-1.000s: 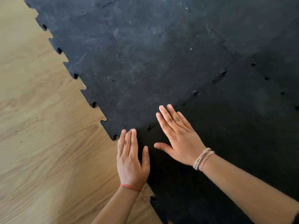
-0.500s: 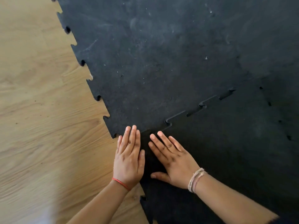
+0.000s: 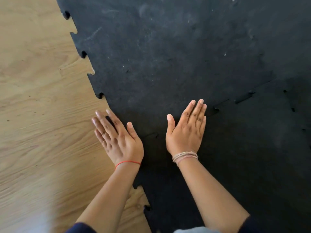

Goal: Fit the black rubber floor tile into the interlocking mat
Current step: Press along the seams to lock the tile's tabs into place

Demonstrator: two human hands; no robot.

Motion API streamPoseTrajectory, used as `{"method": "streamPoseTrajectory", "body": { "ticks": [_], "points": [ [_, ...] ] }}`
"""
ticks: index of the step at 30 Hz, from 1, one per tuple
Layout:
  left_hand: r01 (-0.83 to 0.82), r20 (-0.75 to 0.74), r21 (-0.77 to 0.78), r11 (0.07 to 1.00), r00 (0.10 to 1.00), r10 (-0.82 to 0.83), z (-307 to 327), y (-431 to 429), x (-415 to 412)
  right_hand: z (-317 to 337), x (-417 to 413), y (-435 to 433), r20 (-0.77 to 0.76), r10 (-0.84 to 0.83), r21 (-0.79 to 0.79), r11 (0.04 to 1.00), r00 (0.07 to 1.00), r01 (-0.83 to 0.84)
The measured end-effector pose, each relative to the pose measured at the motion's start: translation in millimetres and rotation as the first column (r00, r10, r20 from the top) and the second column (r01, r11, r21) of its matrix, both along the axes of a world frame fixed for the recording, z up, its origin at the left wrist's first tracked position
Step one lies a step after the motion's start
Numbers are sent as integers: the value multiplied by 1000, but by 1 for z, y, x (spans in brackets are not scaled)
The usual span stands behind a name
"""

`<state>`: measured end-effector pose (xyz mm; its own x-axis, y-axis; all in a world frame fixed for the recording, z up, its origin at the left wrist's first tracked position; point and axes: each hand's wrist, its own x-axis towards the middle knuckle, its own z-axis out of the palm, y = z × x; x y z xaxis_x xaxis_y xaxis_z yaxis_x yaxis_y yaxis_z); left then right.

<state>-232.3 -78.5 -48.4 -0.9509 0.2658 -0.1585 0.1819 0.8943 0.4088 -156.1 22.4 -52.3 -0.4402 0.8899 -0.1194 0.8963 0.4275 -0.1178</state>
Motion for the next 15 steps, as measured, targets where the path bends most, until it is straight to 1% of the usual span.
{"method": "streamPoseTrajectory", "body": {
  "ticks": [3,5,6,7,8,9,10,11,12,15],
  "points": [
    [21,10,8,1000,1000,-21,1,1,-1,1,1,1,9,7,-21,1000,1000,-6],
    [25,17,12,1000,1000,-25,4,0,0,3,2,1,-16,19,-39,999,1000,-19],
    [57,1,21,998,998,-57,6,-1,0,4,3,1,-52,30,-52,998,998,-33],
    [144,-32,35,989,989,-143,8,-3,1,6,4,1,-106,39,-65,997,994,-46],
    [297,-74,43,954,953,-293,11,-5,3,9,9,1,-159,54,-68,996,986,-66],
    [493,-119,25,870,865,-487,12,-7,6,11,17,0,-191,83,-59,994,978,-95],
    [668,-161,-16,744,733,-661,11,-10,9,13,29,-2,-188,123,-43,990,974,-134],
    [772,-178,-55,633,616,-767,10,-11,9,16,42,-6,-160,173,-31,983,972,-180],
    [807,-164,-75,585,569,-806,10,-10,9,17,54,-9,-124,227,-25,972,966,-232],
    [777,-91,-128,616,609,-788,6,-2,4,14,73,-12,-9,359,-53,932,933,-359]
  ]
}}
